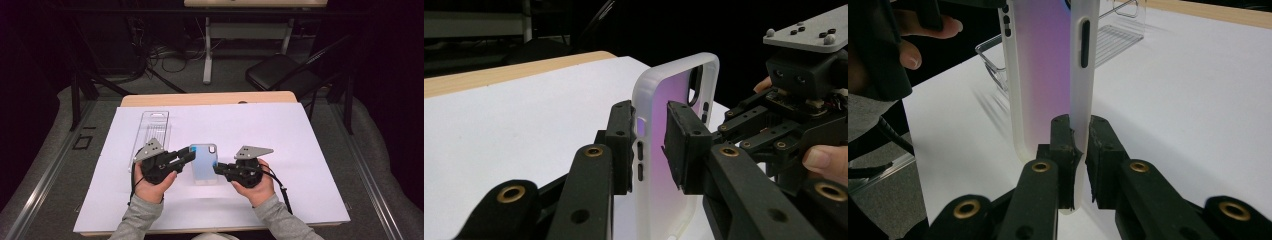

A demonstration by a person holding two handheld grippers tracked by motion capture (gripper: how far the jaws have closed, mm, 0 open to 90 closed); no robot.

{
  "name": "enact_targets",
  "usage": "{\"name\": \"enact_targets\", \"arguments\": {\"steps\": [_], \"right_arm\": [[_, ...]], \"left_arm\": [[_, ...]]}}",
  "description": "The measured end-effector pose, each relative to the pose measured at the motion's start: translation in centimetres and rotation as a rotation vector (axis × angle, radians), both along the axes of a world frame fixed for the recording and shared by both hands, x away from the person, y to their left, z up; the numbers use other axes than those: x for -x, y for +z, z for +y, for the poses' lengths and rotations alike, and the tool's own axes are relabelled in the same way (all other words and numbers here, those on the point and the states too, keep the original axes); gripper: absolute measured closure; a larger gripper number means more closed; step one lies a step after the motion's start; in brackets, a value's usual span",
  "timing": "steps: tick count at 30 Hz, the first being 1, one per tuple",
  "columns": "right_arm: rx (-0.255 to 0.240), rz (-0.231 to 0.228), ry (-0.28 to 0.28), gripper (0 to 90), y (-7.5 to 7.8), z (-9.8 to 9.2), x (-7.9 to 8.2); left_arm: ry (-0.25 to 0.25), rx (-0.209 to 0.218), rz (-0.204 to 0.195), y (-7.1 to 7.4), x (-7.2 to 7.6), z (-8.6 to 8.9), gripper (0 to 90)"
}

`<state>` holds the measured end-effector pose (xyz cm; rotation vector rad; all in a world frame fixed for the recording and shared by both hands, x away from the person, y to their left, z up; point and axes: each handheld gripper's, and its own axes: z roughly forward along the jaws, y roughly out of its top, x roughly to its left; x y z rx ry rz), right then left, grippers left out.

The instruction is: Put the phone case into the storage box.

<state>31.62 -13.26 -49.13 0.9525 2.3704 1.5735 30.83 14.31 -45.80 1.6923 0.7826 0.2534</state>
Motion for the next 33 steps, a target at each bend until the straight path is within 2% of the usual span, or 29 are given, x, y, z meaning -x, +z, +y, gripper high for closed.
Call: {"name": "enact_targets", "arguments": {"steps": [16, 33], "right_arm": [[0.0, -0.002, 0.002, 83.2, -0.09, 0.1, 0.05], [-0.005, -0.004, 0.0, 83.2, -0.18, 0.19, 0.11]], "left_arm": [[0.014, 0.022, 0.01, -0.2, 0.0, 0.2, 81.6], [0.029, 0.024, 0.019, -0.24, 0.1, 0.21, 83.0]]}}
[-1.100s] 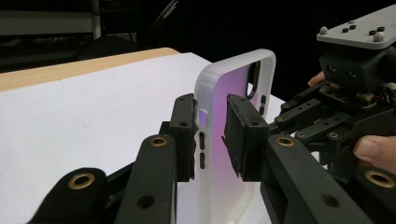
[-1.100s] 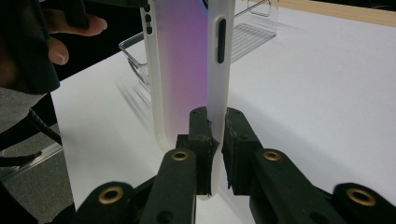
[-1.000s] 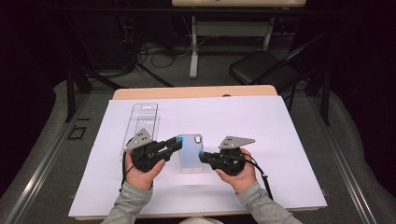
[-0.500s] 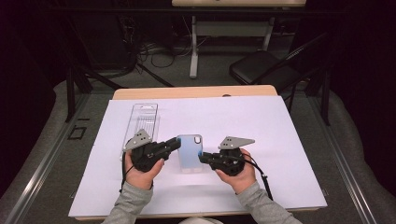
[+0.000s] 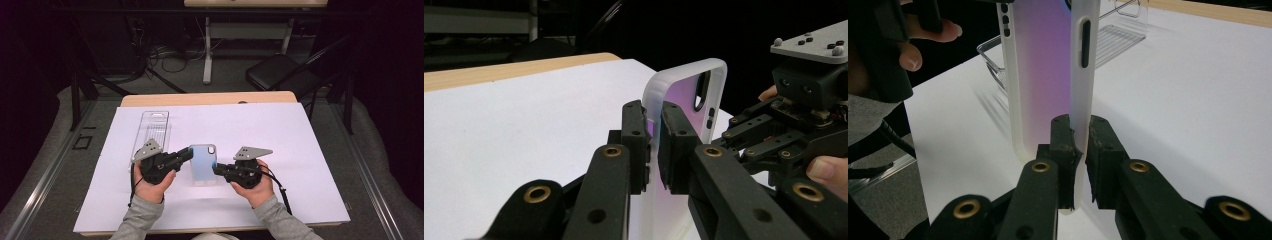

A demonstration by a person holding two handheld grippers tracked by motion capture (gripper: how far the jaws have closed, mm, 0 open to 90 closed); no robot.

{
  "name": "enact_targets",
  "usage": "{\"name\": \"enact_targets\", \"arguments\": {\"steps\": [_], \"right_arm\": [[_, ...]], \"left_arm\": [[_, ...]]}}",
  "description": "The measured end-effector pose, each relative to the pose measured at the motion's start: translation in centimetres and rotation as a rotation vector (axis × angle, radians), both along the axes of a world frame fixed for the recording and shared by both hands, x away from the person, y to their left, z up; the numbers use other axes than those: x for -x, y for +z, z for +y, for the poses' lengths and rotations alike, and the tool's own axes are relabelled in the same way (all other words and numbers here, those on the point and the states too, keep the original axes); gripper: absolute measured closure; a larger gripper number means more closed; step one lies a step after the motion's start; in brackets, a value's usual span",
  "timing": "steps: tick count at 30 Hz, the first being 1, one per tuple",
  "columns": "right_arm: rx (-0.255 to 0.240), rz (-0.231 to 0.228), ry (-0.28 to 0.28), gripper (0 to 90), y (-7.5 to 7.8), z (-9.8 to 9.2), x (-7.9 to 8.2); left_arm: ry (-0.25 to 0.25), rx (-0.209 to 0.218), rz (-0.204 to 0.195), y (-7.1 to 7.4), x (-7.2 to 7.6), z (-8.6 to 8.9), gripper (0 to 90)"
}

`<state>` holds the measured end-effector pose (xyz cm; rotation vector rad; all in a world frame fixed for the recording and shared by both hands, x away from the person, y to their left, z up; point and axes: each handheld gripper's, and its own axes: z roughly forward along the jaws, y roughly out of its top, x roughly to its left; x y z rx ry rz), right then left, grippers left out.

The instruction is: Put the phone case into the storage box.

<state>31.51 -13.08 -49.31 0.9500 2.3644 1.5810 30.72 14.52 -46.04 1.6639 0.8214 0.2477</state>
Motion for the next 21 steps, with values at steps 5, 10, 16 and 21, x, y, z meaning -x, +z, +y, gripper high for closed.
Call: {"name": "enact_targets", "arguments": {"steps": [5, 10, 16, 21], "right_arm": [[-0.003, 0.002, 0.001, 83.1, 0.02, 0.05, 0.05], [-0.006, 0.003, 0.002, 83.1, -0.01, 0.06, 0.01], [-0.011, 0.007, 0.002, 83.0, -0.02, 0.04, 0.01], [-0.015, 0.009, 0.003, 83.0, 0.0, 0.07, 0.02]], "left_arm": [[0.003, -0.002, 0.0, 0.06, 0.08, 0.01, 83.3], [0.001, -0.001, 0.003, 0.04, 0.04, 0.07, 83.6], [0.006, 0.01, 0.014, 0.01, 0.01, 0.13, 83.7], [0.006, 0.014, 0.021, 0.01, -0.01, 0.22, 83.7]]}}
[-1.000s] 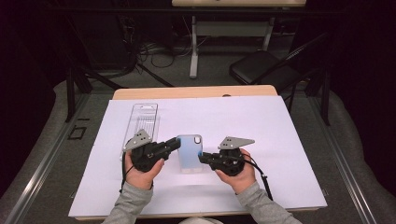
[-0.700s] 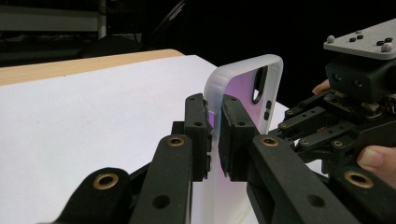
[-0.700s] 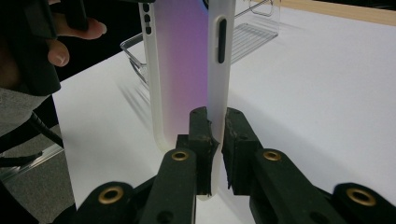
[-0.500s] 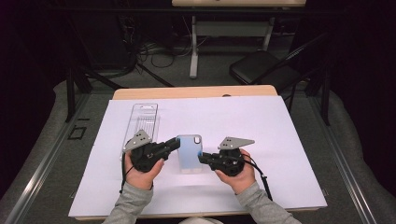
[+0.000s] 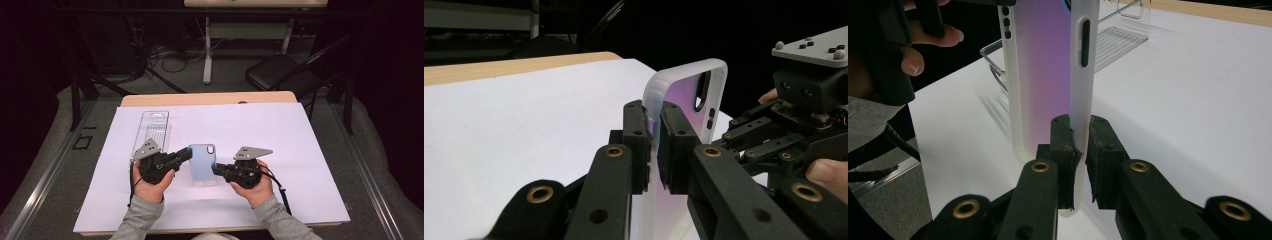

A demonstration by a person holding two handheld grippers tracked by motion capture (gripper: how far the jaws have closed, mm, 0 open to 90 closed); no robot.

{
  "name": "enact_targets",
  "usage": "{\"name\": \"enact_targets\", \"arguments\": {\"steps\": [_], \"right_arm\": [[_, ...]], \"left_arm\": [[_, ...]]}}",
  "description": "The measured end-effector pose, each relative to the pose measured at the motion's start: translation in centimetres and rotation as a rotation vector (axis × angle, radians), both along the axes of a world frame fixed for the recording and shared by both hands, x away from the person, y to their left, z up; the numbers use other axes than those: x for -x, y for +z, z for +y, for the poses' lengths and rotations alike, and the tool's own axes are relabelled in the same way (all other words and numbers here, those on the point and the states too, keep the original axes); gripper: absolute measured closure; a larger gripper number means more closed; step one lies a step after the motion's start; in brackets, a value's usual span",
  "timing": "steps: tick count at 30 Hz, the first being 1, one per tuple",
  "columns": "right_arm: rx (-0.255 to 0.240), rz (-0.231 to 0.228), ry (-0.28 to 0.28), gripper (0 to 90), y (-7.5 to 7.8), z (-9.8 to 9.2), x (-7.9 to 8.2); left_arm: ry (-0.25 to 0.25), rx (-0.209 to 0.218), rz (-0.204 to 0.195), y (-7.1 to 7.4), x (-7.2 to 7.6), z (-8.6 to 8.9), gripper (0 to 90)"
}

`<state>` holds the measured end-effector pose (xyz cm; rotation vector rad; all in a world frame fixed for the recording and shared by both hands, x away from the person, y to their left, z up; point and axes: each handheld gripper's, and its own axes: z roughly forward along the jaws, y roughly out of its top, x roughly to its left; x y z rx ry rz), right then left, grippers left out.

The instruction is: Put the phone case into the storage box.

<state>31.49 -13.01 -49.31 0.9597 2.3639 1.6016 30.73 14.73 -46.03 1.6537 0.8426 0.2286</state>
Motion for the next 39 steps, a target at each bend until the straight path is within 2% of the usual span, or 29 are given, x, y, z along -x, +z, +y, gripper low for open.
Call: {"name": "enact_targets", "arguments": {"steps": [33, 37, 39], "right_arm": [[-0.021, -0.016, 0.005, 81.7, 0.09, 0.04, 0.07], [-0.025, -0.019, 0.005, 79.7, 0.11, 0.06, 0.1], [-0.032, -0.02, 0.009, 75.8, 0.11, 0.08, 0.1]], "left_arm": [[0.009, 0.032, 0.012, -0.03, -0.05, 0.27, 84.1], [0.007, 0.03, 0.016, -0.07, -0.08, 0.28, 84.2], [0.005, 0.027, 0.015, -0.1, -0.12, 0.29, 84.2]]}}
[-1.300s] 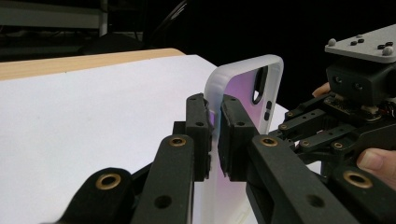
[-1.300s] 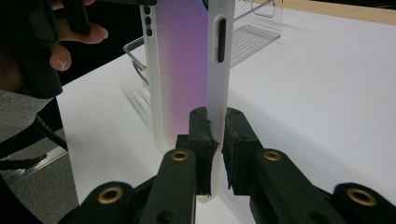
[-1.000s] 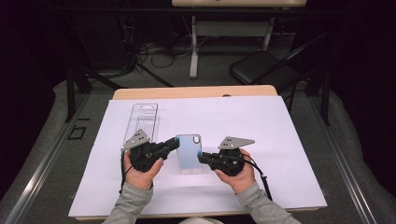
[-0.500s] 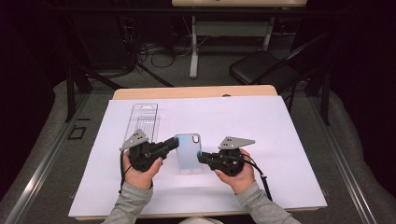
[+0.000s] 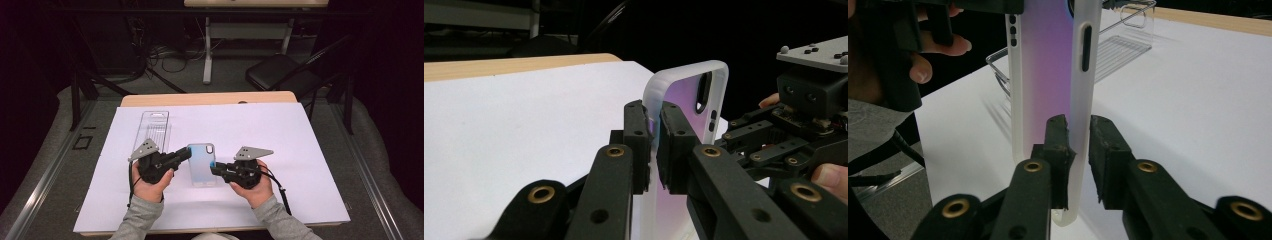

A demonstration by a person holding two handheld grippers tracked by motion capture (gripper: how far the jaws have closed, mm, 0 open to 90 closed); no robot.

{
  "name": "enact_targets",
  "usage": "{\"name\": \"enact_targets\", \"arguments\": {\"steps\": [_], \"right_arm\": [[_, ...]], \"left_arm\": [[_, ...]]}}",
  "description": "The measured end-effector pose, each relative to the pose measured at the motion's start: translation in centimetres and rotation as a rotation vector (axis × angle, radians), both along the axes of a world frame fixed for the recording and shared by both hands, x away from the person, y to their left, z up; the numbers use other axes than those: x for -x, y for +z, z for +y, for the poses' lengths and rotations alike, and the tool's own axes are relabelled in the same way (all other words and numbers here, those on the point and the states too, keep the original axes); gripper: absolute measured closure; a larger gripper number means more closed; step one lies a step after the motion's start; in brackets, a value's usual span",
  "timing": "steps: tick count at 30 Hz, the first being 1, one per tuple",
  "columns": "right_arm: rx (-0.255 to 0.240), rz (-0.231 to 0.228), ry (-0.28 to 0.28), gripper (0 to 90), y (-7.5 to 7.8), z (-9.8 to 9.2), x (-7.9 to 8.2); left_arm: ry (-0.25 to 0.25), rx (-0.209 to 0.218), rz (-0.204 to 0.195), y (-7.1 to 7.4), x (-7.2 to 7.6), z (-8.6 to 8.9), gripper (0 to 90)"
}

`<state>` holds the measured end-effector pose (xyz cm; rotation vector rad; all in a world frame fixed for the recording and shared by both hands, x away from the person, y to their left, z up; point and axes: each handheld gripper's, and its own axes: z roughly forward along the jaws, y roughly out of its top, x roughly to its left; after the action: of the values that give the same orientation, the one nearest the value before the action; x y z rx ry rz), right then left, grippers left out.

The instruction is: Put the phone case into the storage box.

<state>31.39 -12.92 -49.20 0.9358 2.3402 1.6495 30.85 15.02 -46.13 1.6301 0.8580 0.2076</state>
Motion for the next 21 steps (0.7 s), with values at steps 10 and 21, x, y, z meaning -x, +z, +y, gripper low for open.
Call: {"name": "enact_targets", "arguments": {"steps": [10, 21], "right_arm": [[0.0, -0.006, 0.007, 62.1, -0.1, 0.21, 0.01], [0.045, -0.033, 0.006, 49.6, -0.28, 0.39, -0.35]], "left_arm": [[0.013, 0.003, 0.005, -0.17, -0.16, 0.24, 84.2], [0.035, 0.006, -0.001, -0.06, -0.37, 0.96, 84.2]]}}
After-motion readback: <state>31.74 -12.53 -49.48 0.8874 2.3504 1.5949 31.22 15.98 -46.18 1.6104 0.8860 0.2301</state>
